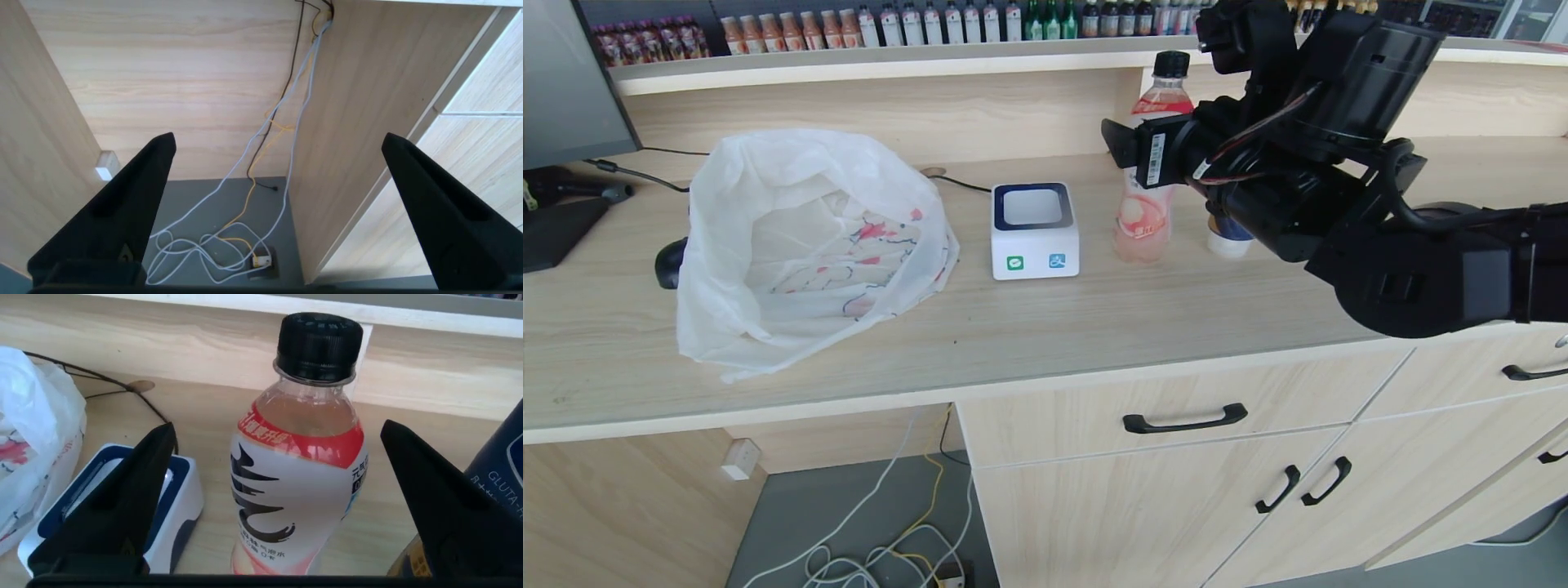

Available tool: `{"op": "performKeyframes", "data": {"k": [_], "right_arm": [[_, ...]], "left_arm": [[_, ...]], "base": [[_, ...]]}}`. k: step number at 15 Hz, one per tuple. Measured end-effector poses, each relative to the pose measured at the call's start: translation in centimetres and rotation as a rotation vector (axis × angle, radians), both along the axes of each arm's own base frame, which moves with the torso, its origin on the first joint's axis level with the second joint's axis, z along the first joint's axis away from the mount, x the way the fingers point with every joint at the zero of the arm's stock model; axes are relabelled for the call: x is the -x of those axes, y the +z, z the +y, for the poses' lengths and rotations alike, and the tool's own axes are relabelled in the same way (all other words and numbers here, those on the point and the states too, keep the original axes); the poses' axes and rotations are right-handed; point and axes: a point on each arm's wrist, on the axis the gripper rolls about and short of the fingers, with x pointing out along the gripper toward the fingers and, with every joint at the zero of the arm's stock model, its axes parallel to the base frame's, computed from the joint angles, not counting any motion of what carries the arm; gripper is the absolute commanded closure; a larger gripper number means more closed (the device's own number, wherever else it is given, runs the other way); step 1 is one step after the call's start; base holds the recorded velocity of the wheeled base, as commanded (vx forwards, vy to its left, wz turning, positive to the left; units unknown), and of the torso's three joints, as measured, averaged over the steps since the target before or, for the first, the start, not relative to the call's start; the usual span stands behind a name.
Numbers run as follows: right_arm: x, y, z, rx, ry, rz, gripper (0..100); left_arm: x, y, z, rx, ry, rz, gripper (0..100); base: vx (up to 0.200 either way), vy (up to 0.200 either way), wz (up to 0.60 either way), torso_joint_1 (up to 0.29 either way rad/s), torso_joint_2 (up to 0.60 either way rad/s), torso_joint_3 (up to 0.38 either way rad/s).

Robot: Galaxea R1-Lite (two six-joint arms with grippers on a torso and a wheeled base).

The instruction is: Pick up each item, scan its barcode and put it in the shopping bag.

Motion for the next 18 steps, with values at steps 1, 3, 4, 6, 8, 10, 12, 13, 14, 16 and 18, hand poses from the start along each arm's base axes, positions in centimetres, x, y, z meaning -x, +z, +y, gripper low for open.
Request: {"op": "performKeyframes", "data": {"k": [1,3,4,6,8,10,12,13,14,16,18], "right_arm": [[-0.3,-0.1,-0.1,0.000,-0.005,0.002,0],[-0.7,-0.3,-0.1,-0.002,-0.009,0.004,0],[-0.9,-0.4,0.0,-0.007,-0.009,0.005,0],[-1.3,-0.4,0.1,-0.016,-0.010,0.004,0],[-1.6,-0.7,0.4,-0.015,-0.008,0.006,0],[-1.8,-1.0,0.5,-0.024,-0.007,0.014,0],[-2.1,-1.1,0.5,-0.035,-0.007,0.017,0],[-2.3,-1.1,0.5,-0.037,-0.009,0.015,0],[-2.4,-1.1,0.6,-0.037,-0.008,0.015,0],[-2.7,-1.3,0.8,-0.037,-0.009,0.014,0],[-3.0,-1.3,1.0,-0.039,-0.011,0.011,0]], "left_arm": [[0.0,0.0,0.0,0.000,0.000,0.000,0],[0.0,0.0,0.0,-0.001,0.000,0.000,0],[0.0,0.0,0.0,-0.001,0.000,0.000,0],[0.0,0.0,0.0,0.000,0.000,0.000,0],[0.0,0.0,0.0,-0.001,0.000,0.000,0],[0.0,0.0,0.0,0.000,0.000,0.000,0],[0.0,0.0,0.0,0.000,0.000,0.000,0],[0.0,0.0,0.0,0.000,0.000,0.000,0],[0.0,0.0,0.0,0.000,0.000,0.000,0],[0.0,0.0,0.0,-0.001,0.000,0.000,0],[0.0,0.0,0.0,0.000,0.000,0.000,0]], "base": [[0.000,0.000,0.00,0.000,0.00,0.000],[0.000,0.000,0.00,0.000,0.00,0.000],[0.000,0.000,0.00,0.000,0.00,0.000],[0.000,0.000,0.00,0.000,0.00,0.000],[0.000,0.000,0.00,0.000,0.00,0.000],[0.000,0.000,0.00,0.000,0.00,0.000],[0.000,0.000,0.00,0.000,0.00,0.000],[0.000,0.000,0.00,0.000,0.00,0.000],[0.000,0.000,0.00,0.000,0.00,0.000],[0.000,0.000,0.00,0.000,0.00,0.000],[0.000,0.000,0.00,0.000,0.00,0.000]]}}
